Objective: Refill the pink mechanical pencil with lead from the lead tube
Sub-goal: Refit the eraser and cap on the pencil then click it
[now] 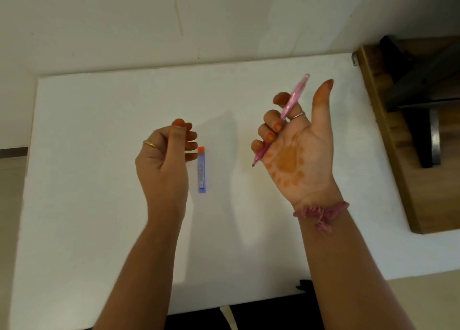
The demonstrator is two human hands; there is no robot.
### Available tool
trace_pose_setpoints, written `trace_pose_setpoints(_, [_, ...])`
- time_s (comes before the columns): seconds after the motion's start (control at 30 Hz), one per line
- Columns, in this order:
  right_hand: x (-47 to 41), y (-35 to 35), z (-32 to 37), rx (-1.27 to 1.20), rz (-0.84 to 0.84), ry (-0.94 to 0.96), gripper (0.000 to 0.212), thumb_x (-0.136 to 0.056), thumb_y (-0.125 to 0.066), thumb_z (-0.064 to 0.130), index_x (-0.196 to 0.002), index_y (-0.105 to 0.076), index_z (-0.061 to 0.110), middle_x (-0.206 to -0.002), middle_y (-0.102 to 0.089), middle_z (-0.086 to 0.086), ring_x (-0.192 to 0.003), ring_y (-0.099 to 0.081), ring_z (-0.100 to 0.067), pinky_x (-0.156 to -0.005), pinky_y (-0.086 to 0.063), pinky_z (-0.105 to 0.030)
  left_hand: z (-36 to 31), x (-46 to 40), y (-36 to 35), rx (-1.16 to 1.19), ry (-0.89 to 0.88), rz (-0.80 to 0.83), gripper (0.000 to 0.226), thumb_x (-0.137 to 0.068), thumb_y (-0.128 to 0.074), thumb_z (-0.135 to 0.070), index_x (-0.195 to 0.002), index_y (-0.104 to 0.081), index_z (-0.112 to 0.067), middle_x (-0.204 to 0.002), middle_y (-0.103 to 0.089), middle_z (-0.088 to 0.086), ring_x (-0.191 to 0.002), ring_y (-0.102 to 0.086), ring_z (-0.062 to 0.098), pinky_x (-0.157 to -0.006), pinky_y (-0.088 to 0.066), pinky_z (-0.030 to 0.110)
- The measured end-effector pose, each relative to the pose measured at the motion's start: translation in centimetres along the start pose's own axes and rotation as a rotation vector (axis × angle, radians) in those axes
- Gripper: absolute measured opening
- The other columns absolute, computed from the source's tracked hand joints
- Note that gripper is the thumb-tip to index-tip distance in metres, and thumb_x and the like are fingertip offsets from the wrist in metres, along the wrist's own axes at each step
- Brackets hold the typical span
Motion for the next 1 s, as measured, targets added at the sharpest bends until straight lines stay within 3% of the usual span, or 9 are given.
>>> trace_pose_setpoints(0.13, [0.3,0.0,0.2,-0.045,0.032,-0.028,0.060,-0.081,-0.032,0.073,-0.059,-0.043,0.018,-0.058,-0.028,0.003,-0.054,-0.023,-0.013,-0.057,-0.028,-0.028,0.2,0.0,0.2,-0.023,0.004,-0.021,0.021,-0.092,-0.054,-0.029,-0.084,-0.068,-0.015,-0.076,-0.069,-0.007,-0.068,-0.063,0.009,-0.057,-0.049,0.020])
trace_pose_setpoints(0.3, [0.6,0.0,0.4,-0.081,0.058,-0.032,0.051,-0.074,-0.043,0.062,-0.055,-0.032,0.017,-0.055,-0.024,0.003,-0.055,-0.018,-0.015,-0.058,-0.023,-0.030,0.3,0.1,0.0,-0.049,0.004,-0.012,0.021,-0.092,-0.053,-0.029,-0.083,-0.068,-0.016,-0.081,-0.069,-0.003,-0.069,-0.062,0.009,-0.057,-0.049,0.019])
trace_pose_setpoints(0.8, [0.6,-0.7,0.1,-0.063,0.070,-0.016,0.046,-0.072,-0.044,0.056,-0.054,-0.031,0.016,-0.052,-0.025,0.002,-0.056,-0.015,-0.016,-0.060,-0.019,-0.032,0.4,-0.3,0.4,-0.088,0.002,-0.027,0.022,-0.092,-0.053,-0.032,-0.084,-0.068,-0.017,-0.081,-0.070,-0.005,-0.067,-0.061,0.009,-0.054,-0.048,0.020])
trace_pose_setpoints(1.0, [0.7,-1.1,0.0,-0.015,0.054,-0.018,0.050,-0.076,-0.042,0.060,-0.053,-0.034,0.016,-0.052,-0.026,0.002,-0.055,-0.017,-0.016,-0.058,-0.024,-0.029,0.4,-0.3,0.3,-0.078,-0.003,-0.017,0.022,-0.091,-0.054,-0.033,-0.081,-0.068,-0.020,-0.080,-0.070,-0.005,-0.065,-0.061,0.008,-0.054,-0.047,0.019])
Point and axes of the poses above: each hand's wrist, its own x-axis away from the middle knuckle, its own y-axis out of the back of the hand, z = x × y, the point moved 5 cm from there along -x, towards the middle knuckle
